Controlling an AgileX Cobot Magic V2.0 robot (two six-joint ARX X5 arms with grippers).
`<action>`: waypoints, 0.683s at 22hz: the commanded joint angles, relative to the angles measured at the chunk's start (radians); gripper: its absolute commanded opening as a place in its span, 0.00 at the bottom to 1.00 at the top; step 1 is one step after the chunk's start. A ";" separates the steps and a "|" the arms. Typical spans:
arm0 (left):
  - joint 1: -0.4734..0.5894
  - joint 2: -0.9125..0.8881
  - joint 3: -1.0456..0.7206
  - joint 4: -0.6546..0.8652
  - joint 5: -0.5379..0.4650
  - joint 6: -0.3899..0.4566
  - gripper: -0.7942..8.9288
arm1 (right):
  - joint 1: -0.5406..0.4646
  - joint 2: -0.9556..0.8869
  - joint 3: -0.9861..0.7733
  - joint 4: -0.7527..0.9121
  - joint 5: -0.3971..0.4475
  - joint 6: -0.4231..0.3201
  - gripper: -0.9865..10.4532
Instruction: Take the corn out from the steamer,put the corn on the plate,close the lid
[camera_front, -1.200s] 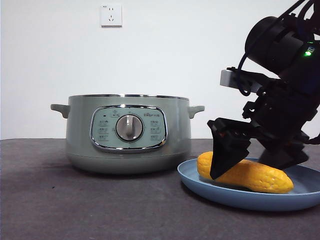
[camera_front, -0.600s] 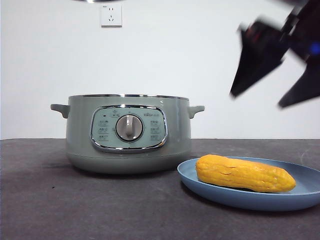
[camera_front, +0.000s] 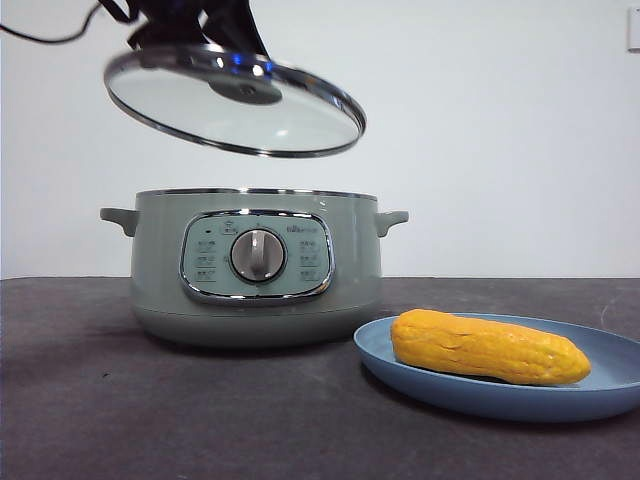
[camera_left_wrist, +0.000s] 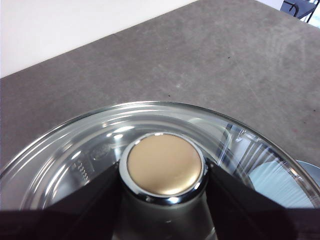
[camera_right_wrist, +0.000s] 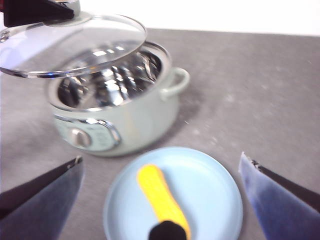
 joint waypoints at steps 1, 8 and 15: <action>0.000 0.009 0.016 0.083 0.012 0.013 0.08 | 0.001 0.000 0.008 -0.011 0.006 0.007 0.56; 0.000 0.080 0.014 0.108 0.012 0.017 0.08 | 0.001 0.011 0.008 -0.006 0.011 0.006 0.56; 0.000 0.111 0.014 0.127 0.006 0.017 0.08 | 0.001 0.011 0.008 -0.006 0.011 0.006 0.56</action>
